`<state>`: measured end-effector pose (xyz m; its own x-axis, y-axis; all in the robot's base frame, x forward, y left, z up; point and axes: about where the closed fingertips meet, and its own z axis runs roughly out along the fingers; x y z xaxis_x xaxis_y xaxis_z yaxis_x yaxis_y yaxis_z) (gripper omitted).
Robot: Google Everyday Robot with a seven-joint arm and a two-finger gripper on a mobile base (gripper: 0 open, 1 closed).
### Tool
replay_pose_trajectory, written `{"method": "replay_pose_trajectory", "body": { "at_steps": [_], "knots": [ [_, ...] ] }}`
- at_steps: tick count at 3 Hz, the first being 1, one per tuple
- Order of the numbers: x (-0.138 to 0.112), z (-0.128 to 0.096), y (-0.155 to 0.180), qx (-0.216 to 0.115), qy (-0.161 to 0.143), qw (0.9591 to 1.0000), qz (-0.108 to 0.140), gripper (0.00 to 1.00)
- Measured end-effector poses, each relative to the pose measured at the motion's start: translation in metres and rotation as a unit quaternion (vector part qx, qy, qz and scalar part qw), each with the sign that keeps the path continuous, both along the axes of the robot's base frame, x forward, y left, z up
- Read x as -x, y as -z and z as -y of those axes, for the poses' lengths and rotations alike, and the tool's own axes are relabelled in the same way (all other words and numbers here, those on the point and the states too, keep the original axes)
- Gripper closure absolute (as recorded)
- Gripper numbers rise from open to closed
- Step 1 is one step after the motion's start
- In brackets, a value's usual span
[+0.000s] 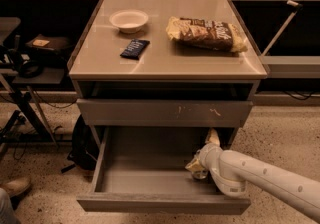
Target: Pick 7up can from middle drawer and place on counter
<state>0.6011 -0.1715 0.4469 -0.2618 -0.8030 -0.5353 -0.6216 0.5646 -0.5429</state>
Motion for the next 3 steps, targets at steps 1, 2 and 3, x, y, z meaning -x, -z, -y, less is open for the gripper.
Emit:
{"method": "replay_pose_trajectory", "body": {
  "at_steps": [1,2,3],
  "knots": [
    [0.0195,-0.014,0.0304,-0.006,-0.027,0.9988,-0.04,0.0],
    [0.021,-0.013,0.0335,-0.008,-0.027,0.9986,-0.045,0.19],
    [0.021,-0.013,0.0335,-0.008,-0.027,0.9986,-0.045,0.42]
  ]
}}
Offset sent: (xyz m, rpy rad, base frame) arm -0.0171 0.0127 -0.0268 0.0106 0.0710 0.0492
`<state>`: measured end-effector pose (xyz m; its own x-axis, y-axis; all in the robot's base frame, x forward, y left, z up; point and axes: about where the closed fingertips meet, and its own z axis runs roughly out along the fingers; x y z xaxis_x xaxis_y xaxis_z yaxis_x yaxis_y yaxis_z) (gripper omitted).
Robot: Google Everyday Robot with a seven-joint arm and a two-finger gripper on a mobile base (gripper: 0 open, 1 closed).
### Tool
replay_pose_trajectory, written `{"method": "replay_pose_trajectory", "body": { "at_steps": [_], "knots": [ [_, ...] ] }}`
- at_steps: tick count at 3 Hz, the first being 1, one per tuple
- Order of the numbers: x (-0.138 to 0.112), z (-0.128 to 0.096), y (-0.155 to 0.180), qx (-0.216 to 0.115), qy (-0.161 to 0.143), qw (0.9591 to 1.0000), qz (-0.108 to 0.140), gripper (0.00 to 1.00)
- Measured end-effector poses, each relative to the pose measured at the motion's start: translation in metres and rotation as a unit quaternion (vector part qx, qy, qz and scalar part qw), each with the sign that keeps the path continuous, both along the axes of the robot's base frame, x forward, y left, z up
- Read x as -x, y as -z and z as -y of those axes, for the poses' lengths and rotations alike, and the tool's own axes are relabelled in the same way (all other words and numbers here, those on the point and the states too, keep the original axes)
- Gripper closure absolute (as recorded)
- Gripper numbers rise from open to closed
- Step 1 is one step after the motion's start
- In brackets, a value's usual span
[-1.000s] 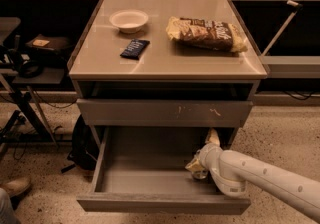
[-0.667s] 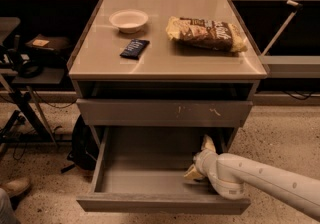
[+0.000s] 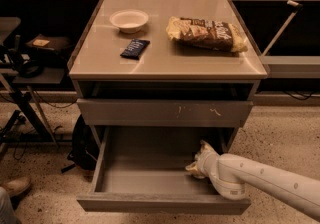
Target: Pick 7up can from middle drawer and place on counter
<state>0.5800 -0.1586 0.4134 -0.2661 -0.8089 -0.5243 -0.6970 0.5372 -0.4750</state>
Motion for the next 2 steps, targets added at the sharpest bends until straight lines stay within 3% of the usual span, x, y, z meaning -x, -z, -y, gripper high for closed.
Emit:
{"method": "replay_pose_trajectory", "body": {
  "at_steps": [1,2],
  "knots": [
    [0.002,0.0,-0.003,-0.004,0.0,1.0,0.004,0.65],
    [0.012,0.01,-0.024,-0.023,0.005,0.9991,0.035,0.88]
  ]
}}
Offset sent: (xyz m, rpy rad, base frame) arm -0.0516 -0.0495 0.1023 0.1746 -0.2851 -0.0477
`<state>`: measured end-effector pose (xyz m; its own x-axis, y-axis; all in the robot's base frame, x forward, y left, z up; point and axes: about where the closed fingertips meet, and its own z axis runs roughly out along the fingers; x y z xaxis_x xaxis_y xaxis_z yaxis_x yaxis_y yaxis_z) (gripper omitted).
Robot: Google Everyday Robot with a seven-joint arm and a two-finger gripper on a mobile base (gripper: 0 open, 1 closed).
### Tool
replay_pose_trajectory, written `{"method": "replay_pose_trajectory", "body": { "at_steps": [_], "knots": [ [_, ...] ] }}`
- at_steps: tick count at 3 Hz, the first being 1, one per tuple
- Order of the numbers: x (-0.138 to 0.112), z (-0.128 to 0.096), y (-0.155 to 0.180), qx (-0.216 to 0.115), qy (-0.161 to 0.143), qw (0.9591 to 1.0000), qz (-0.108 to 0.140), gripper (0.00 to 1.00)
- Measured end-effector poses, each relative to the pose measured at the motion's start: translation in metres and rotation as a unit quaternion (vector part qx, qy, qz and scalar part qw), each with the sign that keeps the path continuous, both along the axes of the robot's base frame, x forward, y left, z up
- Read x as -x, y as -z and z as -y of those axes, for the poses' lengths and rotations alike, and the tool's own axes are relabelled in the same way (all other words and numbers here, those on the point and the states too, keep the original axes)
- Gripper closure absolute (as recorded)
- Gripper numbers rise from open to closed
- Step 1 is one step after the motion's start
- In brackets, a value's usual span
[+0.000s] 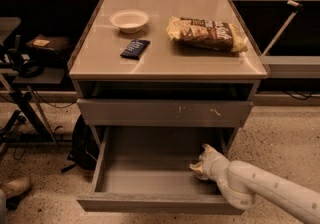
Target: Pick 7up can from middle drawer and place on counter
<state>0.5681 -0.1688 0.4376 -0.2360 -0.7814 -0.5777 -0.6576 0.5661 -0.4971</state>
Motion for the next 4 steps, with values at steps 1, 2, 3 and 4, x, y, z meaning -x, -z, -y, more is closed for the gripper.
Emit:
{"method": "replay_pose_trajectory", "body": {
  "at_steps": [1,2,3,4],
  "knots": [
    [0.018,-0.03,-0.049,-0.061,-0.045,0.994,0.078,1.0],
    [0.036,-0.045,-0.127,-0.119,-0.089,0.9742,0.17,1.0],
    [0.051,0.013,-0.203,-0.16,-0.058,0.9578,0.232,1.0],
    [0.065,0.087,-0.268,-0.149,0.006,0.9516,0.269,1.0]
  ]
}}
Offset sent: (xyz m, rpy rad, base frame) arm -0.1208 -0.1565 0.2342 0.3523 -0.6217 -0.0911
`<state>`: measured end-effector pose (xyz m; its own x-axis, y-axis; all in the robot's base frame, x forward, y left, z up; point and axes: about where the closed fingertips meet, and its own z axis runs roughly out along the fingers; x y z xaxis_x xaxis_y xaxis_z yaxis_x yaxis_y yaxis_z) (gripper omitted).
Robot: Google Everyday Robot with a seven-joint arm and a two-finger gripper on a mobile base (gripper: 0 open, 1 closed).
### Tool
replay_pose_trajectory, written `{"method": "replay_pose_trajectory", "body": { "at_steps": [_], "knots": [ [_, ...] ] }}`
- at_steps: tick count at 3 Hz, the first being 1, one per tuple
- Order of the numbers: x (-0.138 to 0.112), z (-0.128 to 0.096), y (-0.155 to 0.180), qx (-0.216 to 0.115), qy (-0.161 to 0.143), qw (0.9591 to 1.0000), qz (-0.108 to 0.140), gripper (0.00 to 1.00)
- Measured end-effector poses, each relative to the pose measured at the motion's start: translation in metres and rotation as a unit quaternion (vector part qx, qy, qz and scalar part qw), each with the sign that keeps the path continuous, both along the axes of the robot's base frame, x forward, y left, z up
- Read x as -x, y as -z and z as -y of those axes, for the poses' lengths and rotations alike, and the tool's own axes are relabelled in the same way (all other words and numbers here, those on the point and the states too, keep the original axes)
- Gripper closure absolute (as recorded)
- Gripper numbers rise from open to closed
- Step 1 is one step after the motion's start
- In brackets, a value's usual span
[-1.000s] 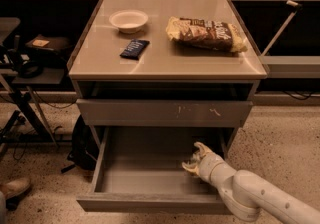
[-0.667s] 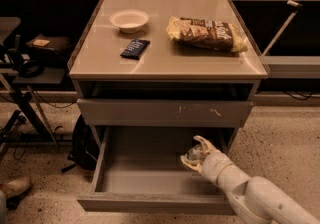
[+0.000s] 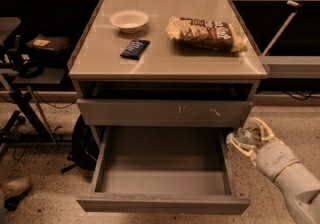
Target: Pick 7up can from middle drawer and place on counter
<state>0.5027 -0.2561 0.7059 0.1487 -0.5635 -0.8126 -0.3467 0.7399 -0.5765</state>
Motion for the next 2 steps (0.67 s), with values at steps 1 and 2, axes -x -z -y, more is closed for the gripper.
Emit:
{"method": "replay_pose_trajectory", "body": {
  "at_steps": [1,2],
  "knots": [
    [0.004,0.011,-0.006,0.006,0.01,0.9999,0.002,1.0],
    [-0.007,0.019,-0.043,0.011,0.015,0.9994,0.031,1.0]
  ]
}}
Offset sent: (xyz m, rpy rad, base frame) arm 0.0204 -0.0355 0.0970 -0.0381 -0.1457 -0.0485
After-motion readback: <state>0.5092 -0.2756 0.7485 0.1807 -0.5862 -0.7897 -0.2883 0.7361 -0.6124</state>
